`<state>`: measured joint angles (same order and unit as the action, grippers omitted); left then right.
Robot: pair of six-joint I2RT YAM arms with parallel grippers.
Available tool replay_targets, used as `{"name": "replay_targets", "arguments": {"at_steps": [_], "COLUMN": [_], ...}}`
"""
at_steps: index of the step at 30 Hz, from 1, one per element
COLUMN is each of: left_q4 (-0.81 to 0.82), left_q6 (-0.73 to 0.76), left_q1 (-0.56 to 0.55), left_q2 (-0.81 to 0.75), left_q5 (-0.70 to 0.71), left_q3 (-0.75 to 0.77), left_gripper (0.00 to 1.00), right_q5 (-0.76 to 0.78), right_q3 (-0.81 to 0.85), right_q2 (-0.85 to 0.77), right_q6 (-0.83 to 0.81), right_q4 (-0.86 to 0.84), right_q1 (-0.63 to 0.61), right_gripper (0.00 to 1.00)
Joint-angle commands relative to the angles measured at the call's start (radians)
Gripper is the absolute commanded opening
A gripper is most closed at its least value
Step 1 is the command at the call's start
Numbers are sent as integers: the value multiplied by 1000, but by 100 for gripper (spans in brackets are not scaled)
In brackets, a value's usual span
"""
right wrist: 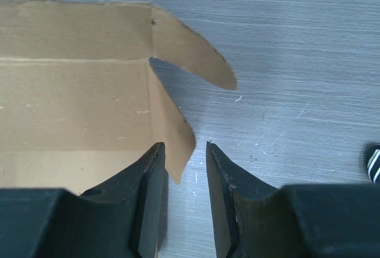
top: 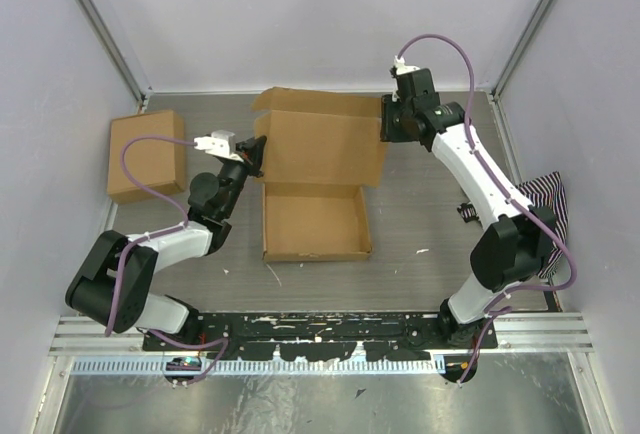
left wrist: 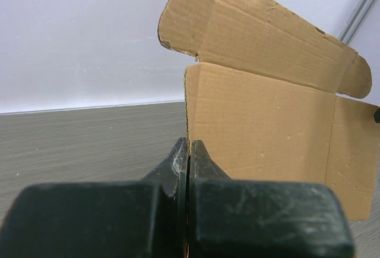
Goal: Fold the paper box
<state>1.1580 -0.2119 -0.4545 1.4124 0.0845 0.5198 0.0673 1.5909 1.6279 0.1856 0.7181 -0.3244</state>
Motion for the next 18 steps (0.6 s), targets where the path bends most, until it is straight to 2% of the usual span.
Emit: {"name": "replay_targets", "arguments": {"at_steps": [1, 5, 14, 18], "left_q4": [77, 77, 81, 81], "left_q6": [14, 15, 7, 8], "left_q1": [-2, -1, -1, -1], "left_q2": [-7, -7, 2, 3], "left_q5": [5, 3, -21, -27], "left_q3": [-6, -9, -3, -2], "left_gripper": [0, 0, 0, 0], "right_q5": [31, 14, -138, -156], "right_q3": [9, 8, 41, 52], "right_q2": [-27, -17, 53, 87], "right_q6": [-4, 2, -8, -1], "right_q4": [-69, -84, -115, -104], "right_q1": [15, 18, 19, 19], "right_gripper": [39, 39, 38, 33]}}
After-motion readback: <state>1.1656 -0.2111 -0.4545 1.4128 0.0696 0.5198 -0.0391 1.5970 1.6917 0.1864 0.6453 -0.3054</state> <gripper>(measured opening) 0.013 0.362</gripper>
